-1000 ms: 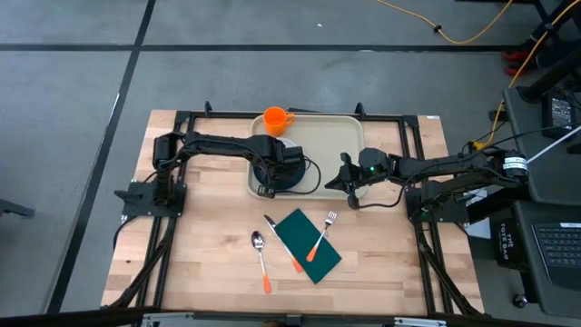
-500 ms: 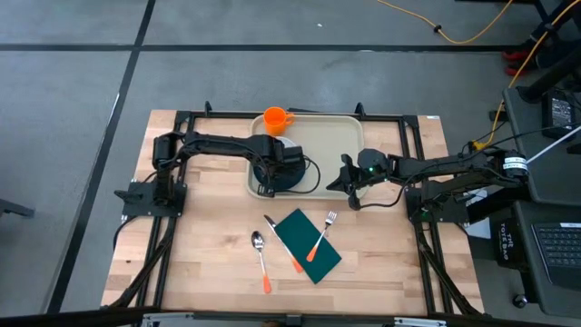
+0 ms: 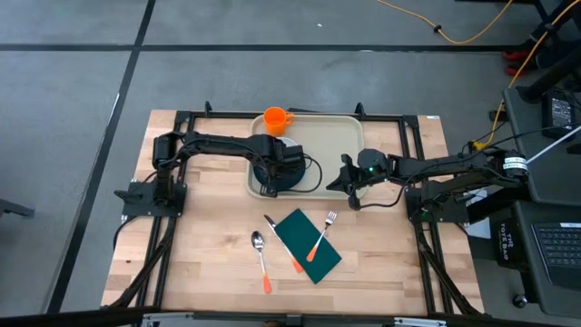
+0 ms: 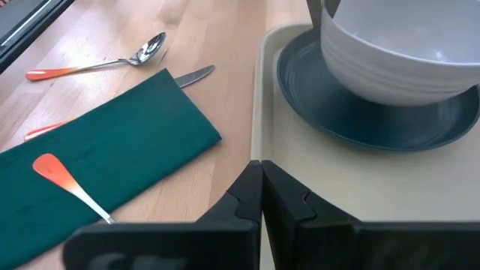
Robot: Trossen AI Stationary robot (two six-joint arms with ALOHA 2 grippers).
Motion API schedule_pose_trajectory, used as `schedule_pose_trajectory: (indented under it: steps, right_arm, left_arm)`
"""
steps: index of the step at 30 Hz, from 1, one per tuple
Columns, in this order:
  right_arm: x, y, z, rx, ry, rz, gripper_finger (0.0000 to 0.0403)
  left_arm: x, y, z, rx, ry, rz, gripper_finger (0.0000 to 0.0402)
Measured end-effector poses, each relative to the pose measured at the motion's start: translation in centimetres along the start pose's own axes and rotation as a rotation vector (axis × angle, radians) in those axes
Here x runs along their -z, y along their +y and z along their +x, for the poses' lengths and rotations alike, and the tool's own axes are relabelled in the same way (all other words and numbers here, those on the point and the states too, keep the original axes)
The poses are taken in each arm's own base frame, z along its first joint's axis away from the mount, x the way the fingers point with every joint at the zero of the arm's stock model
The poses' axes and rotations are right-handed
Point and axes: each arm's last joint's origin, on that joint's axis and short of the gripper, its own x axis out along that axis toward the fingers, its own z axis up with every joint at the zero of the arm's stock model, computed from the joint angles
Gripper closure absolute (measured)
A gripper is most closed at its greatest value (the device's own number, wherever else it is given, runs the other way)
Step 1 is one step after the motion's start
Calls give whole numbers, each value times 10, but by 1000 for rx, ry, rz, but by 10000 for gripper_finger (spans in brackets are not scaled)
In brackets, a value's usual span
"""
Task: Set up tray
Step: Stack the white bowl on top of the blue-green plate on the gray tray
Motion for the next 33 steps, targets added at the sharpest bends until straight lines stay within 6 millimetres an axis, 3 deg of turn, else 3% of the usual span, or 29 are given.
schedule_pose_trajectory:
  steps: [24, 33]
  right_arm:
    - [-1, 1, 0, -27, -11, -3, 392]
    - [0, 1, 0, -31, -5, -1, 392]
  left_arm:
    - [-2, -1, 3, 0, 3, -13, 398]
    - [-5, -3, 21, 8, 52, -4, 398]
